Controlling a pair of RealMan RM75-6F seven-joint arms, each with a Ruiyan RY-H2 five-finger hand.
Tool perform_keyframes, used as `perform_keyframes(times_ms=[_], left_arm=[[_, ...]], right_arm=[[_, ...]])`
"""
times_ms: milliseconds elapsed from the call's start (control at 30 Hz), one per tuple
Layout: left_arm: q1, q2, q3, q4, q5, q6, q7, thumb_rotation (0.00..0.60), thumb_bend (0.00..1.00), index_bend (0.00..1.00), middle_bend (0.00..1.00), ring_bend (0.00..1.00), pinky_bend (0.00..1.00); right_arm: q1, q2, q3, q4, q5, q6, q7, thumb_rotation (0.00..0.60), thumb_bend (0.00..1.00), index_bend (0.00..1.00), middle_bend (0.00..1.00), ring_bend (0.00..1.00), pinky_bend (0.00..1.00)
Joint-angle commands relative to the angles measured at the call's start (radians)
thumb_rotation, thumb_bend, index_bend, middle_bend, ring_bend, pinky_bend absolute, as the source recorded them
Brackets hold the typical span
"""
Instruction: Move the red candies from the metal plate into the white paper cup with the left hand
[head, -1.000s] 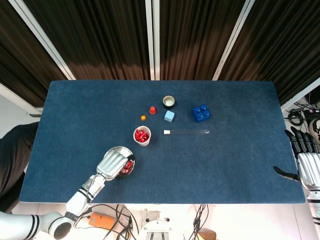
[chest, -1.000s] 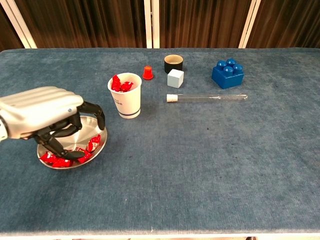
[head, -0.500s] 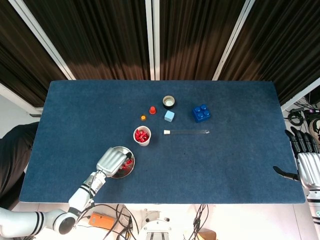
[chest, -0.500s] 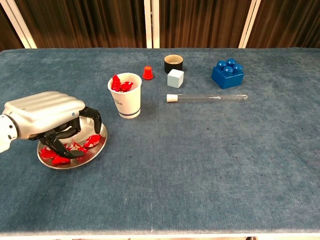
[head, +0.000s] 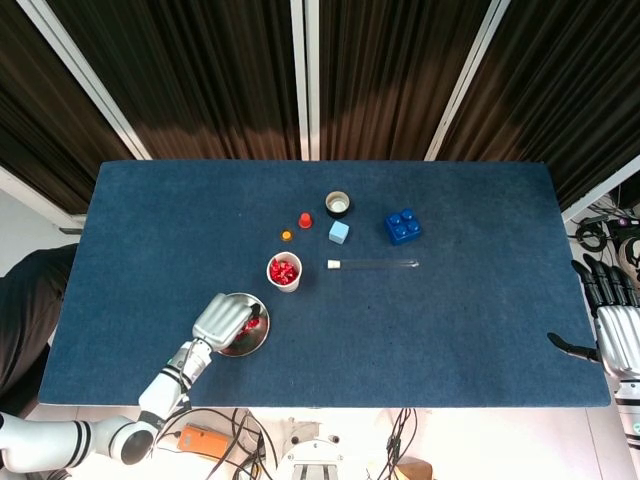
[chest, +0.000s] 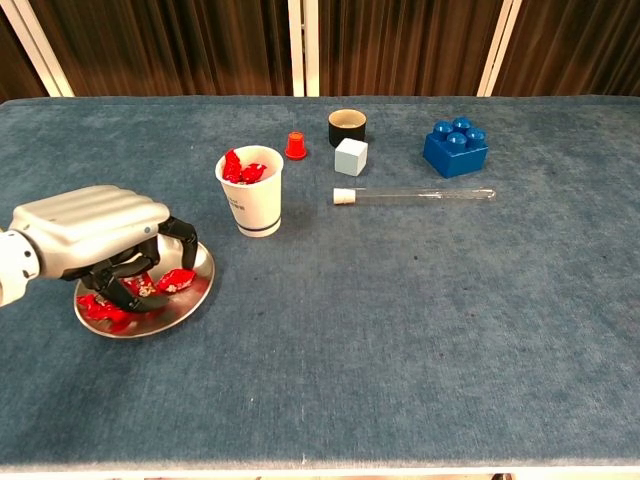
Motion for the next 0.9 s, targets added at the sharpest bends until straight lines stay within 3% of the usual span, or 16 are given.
perform_keyframes(times_ms=[33, 367, 600, 767, 900], left_arm=[[0.0, -0.006, -0.003, 0.01, -0.004, -0.003, -0.008, 0.6, 0.27, 0.45, 0.9, 0.85, 0.78], [0.001, -0.013, -0.011, 0.045, -0.013, -0.01, -0.038, 0.6, 0.36, 0.55, 0.9, 0.85, 0.78], [0.015, 0.036, -0.031, -0.027, 0.034, 0.043, -0.079, 0.6, 0.37, 0.55, 0.9, 0.85, 0.78], [0.006, 0.088, -0.086, -0.11, 0.073, 0.071, -0.147, 0.6, 0.37, 0.55, 0.9, 0.85, 0.78], [-0.037, 0.099, -0.162, -0.142, 0.061, 0.071, -0.135, 0.6, 0.37, 0.55, 0.9, 0.85, 0.78]], right_arm=[[0.0, 0.0, 0.0, 0.001, 0.0, -0.001, 0.0, 0.6, 0.19, 0.0, 0.03, 0.0, 0.09], [-0.001, 0.0, 0.0, 0.001, 0.001, 0.0, 0.002, 0.6, 0.19, 0.0, 0.03, 0.0, 0.1], [-0.003, 0.001, 0.0, 0.0, -0.004, 0.008, 0.003, 0.6, 0.19, 0.0, 0.03, 0.0, 0.1], [-0.008, 0.001, -0.001, 0.003, -0.005, 0.014, 0.008, 0.6, 0.18, 0.0, 0.03, 0.0, 0.1], [-0.012, 0.0, -0.003, 0.007, -0.007, 0.02, 0.017, 0.6, 0.19, 0.0, 0.03, 0.0, 0.1]])
